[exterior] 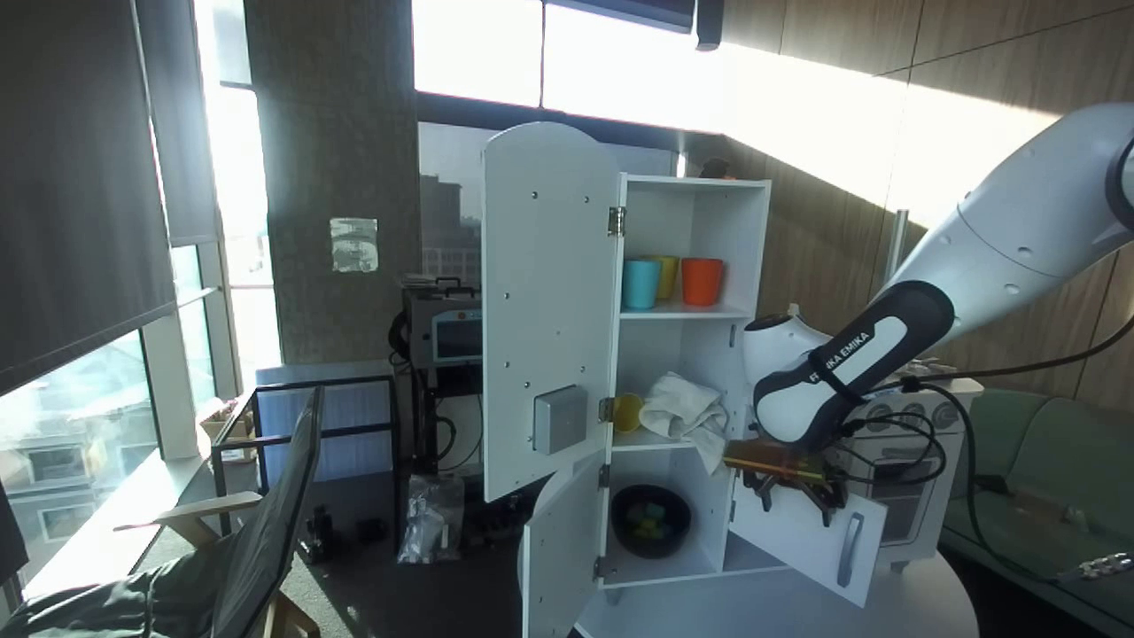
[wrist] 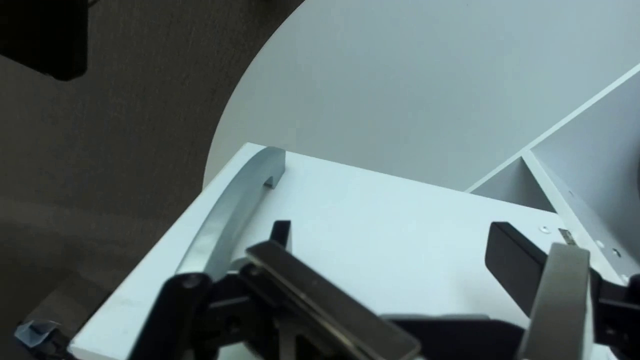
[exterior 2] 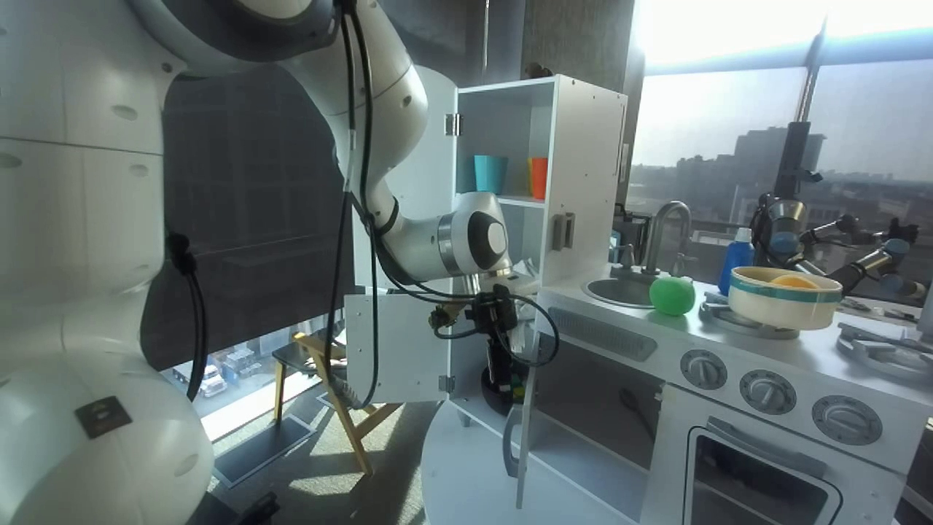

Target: Close all the open cabinet doors

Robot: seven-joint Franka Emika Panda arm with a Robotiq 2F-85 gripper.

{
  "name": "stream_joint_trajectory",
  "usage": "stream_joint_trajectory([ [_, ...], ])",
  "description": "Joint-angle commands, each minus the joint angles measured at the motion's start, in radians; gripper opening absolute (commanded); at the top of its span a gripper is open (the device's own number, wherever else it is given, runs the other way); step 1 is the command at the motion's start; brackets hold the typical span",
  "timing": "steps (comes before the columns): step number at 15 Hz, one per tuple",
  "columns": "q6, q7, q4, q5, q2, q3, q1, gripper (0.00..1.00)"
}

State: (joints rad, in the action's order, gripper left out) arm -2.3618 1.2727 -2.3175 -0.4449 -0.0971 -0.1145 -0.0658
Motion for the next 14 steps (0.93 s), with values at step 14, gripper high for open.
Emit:
stream_joint_trajectory([
  [14, -0.139, 0.089, 0.074, 0.092, -0.04, -0.117, -0.092, 1.0],
])
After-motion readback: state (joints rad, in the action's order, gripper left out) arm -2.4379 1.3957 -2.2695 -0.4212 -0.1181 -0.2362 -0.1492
